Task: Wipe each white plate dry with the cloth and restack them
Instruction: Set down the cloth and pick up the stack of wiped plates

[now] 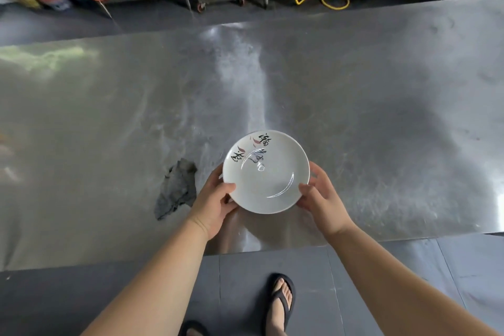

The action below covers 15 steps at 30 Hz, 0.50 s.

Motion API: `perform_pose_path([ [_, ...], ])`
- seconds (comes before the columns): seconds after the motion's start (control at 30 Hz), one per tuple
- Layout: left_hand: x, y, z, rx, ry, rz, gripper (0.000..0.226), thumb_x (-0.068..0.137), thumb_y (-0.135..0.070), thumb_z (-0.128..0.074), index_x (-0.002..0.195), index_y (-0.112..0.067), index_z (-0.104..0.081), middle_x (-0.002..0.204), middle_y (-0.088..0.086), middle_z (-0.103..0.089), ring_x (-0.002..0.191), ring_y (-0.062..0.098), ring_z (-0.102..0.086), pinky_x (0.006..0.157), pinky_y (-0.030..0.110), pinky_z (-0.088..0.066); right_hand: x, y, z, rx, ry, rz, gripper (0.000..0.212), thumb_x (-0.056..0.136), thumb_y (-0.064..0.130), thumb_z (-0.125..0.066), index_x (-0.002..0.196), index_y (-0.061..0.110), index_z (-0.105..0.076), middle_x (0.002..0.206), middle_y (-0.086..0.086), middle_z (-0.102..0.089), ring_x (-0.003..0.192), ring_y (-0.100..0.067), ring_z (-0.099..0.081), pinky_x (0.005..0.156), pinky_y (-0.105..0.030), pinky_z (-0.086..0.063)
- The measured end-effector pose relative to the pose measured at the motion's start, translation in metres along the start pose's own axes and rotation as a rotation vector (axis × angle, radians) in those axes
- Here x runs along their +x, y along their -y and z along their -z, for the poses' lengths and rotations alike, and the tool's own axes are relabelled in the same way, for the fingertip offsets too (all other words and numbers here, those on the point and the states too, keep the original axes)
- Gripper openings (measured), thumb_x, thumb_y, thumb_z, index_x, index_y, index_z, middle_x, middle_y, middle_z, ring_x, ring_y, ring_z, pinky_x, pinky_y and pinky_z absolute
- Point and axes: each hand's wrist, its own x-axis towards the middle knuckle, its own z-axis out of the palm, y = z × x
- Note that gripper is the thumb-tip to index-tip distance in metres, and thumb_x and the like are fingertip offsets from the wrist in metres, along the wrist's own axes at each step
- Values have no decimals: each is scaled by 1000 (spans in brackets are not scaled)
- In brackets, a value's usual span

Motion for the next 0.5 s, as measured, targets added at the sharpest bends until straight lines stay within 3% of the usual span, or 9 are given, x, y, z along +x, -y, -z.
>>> perform_pose_path([
  [0.13, 5, -15, -7, -1, -1, 11, 69, 76, -20, -65, 145, -32, -60, 141, 8, -68, 126, 34, -62, 96, 53, -56, 3, 3, -4, 40, 27, -6, 64, 86, 23, -57, 150, 31, -49, 130, -10, -69, 112, -24, -69, 91, -42, -59],
  [0.27, 5, -23, -10, 51, -6, 26, 74, 71, -16, -65, 144, -31, -60, 142, 13, -66, 120, 33, -64, 95, 53, -56, 2, 9, -11, 68, 5, -29, 61, 82, 21, -53, 142, 30, -58, 115, -1, -75, 101, -13, -72, 78, -25, -58],
  [0.4, -6, -23, -6, 46, 26, 13, 71, 73, -16, -66, 141, -34, -62, 139, 8, -68, 116, 26, -67, 79, 43, -61, -9, 12, -18, 81, -37, -50, 55, 81, 23, -52, 133, 36, -64, 106, 3, -75, 97, -12, -72, 75, -24, -58],
  [0.5, -22, -15, 5, 38, 39, 13, 68, 74, -16, -68, 139, -35, -63, 136, 5, -70, 117, 26, -69, 78, 41, -62, -26, 10, -25, 69, -40, -61, 55, 82, 24, -53, 135, 36, -63, 114, 1, -75, 101, -15, -72, 78, -26, -60],
])
